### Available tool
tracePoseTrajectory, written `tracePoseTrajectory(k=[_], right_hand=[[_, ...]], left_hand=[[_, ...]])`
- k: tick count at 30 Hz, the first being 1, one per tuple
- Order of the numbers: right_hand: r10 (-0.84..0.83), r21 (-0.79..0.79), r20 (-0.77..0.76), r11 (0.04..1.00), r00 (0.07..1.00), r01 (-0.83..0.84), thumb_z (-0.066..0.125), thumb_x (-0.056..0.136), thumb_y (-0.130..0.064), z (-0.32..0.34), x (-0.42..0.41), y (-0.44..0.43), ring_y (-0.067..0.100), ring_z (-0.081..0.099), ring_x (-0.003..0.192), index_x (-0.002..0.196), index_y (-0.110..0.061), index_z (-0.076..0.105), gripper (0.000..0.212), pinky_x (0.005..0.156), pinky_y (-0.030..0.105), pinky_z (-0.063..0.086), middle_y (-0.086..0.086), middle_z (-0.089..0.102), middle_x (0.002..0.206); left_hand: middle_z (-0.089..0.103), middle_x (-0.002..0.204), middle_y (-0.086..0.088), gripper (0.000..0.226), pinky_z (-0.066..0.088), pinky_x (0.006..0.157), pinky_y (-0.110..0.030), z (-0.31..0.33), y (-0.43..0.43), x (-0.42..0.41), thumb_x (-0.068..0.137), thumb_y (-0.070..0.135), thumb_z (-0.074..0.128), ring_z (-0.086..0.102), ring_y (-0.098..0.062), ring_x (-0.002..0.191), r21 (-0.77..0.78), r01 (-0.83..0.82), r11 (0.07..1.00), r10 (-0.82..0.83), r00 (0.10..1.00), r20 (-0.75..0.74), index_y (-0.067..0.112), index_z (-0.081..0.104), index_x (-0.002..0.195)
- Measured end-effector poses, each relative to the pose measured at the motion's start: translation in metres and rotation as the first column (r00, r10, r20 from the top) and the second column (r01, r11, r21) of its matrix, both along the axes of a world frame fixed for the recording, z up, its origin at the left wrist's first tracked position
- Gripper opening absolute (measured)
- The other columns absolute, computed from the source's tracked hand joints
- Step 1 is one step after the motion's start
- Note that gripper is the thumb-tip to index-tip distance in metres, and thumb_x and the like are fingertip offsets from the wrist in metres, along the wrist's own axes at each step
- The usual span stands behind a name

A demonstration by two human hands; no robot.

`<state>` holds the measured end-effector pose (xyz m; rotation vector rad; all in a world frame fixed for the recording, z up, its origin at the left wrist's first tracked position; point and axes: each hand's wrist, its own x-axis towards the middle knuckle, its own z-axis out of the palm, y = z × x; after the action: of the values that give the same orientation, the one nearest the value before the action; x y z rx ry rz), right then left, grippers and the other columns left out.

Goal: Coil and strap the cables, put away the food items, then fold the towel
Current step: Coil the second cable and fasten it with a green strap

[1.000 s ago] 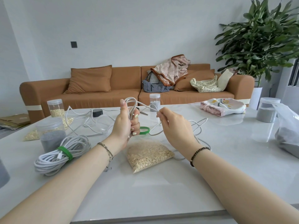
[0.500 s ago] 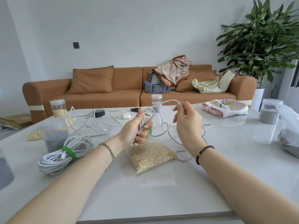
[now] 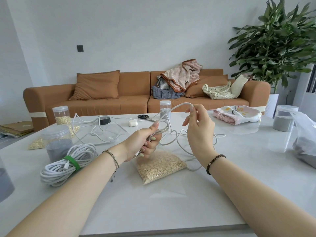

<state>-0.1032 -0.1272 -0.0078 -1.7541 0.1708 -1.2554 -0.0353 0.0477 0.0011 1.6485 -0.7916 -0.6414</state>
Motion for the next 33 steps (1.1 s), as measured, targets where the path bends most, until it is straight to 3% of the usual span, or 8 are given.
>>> tracePoseTrajectory(k=[5,8,13,16,20,25,29,33], right_hand=[[0.067,-0.096,-0.15,0.992,0.986,-0.083,0.04,0.106,-0.039,-0.002,0.002,0.0,0.007,0.045,0.048,0.086,-0.025,0.055,0.029,0.054,0.037,0.041,-0.001,0.063,0.06],[0.068,-0.253,-0.292,0.956,0.954,-0.146,0.037,0.105,-0.043,-0.007,0.004,0.004,0.02,0.054,0.056,0.085,-0.025,0.05,0.03,0.061,0.044,0.05,0.002,0.062,0.061],[0.03,-0.426,-0.432,0.874,0.901,-0.234,0.037,0.106,-0.042,-0.01,0.001,0.007,0.024,0.051,0.062,0.083,-0.022,0.043,0.031,0.059,0.039,0.043,-0.001,0.052,0.061],[-0.023,-0.489,-0.478,0.837,0.878,-0.245,0.037,0.105,-0.045,-0.012,0.001,0.008,0.02,0.047,0.062,0.076,-0.026,0.038,0.035,0.055,0.034,0.034,-0.003,0.048,0.06],[-0.045,-0.505,-0.518,0.822,0.854,-0.263,0.038,0.105,-0.045,-0.013,0.001,0.008,0.019,0.047,0.065,0.067,-0.034,0.036,0.039,0.059,0.035,0.036,-0.006,0.049,0.061],[-0.048,-0.521,-0.545,0.802,0.837,-0.293,0.038,0.104,-0.048,-0.015,0.004,0.008,0.021,0.06,0.079,0.071,-0.039,0.045,0.035,0.07,0.037,0.052,-0.006,0.066,0.079],[-0.05,-0.549,-0.536,0.779,0.843,-0.303,0.04,0.104,-0.052,-0.016,0.004,0.009,0.018,0.051,0.062,0.065,-0.035,0.042,0.042,0.063,0.035,0.047,-0.005,0.052,0.06],[-0.053,-0.584,-0.549,0.738,0.834,-0.338,0.041,0.103,-0.05,-0.015,0.002,0.014,0.023,0.056,0.07,0.061,-0.042,0.041,0.043,0.067,0.037,0.048,-0.006,0.056,0.065]], left_hand=[[0.019,0.057,0.005,0.051,0.016,0.047,-0.024,0.0,-0.004,0.002,0.103,0.059,0.024,0.017,-0.008,0.045,-0.195,-0.112,0.974,0.11,0.994,-0.02,0.021,0.03,0.069],[0.027,0.057,0.007,0.043,0.028,0.044,-0.02,-0.002,-0.007,0.007,0.108,0.045,0.029,0.027,-0.008,0.044,-0.287,-0.183,0.94,0.176,0.983,-0.051,0.021,0.033,0.074],[0.043,0.069,0.002,0.033,0.038,0.052,-0.024,-0.009,-0.01,0.01,0.109,0.037,0.034,0.045,-0.011,0.053,-0.297,-0.226,0.928,0.229,0.973,-0.025,0.017,0.043,0.085],[0.061,0.09,0.0,0.037,0.047,0.054,-0.025,-0.01,-0.011,0.007,0.108,0.039,0.035,0.057,-0.011,0.064,-0.273,-0.27,0.923,0.304,0.948,0.092,0.013,0.062,0.102],[0.069,0.118,0.006,0.041,0.053,0.061,-0.025,-0.008,-0.011,0.001,0.107,0.042,0.037,0.067,-0.01,0.081,-0.266,-0.256,0.93,0.293,0.949,0.113,0.02,0.066,0.125],[0.071,0.111,0.009,0.035,0.058,0.07,-0.026,-0.008,-0.014,-0.003,0.106,0.039,0.04,0.07,-0.006,0.087,-0.253,-0.262,0.931,0.308,0.937,0.164,0.02,0.067,0.117],[0.072,0.108,-0.006,0.035,0.057,0.092,-0.041,-0.013,-0.013,0.004,0.104,0.043,0.044,0.069,-0.022,0.1,-0.239,-0.286,0.928,0.328,0.931,0.159,0.017,0.067,0.109],[0.07,0.085,0.003,0.034,0.05,0.073,-0.029,-0.014,-0.017,0.0,0.107,0.037,0.041,0.066,-0.009,0.071,-0.26,-0.261,0.93,0.297,0.949,0.107,0.012,0.063,0.099]])
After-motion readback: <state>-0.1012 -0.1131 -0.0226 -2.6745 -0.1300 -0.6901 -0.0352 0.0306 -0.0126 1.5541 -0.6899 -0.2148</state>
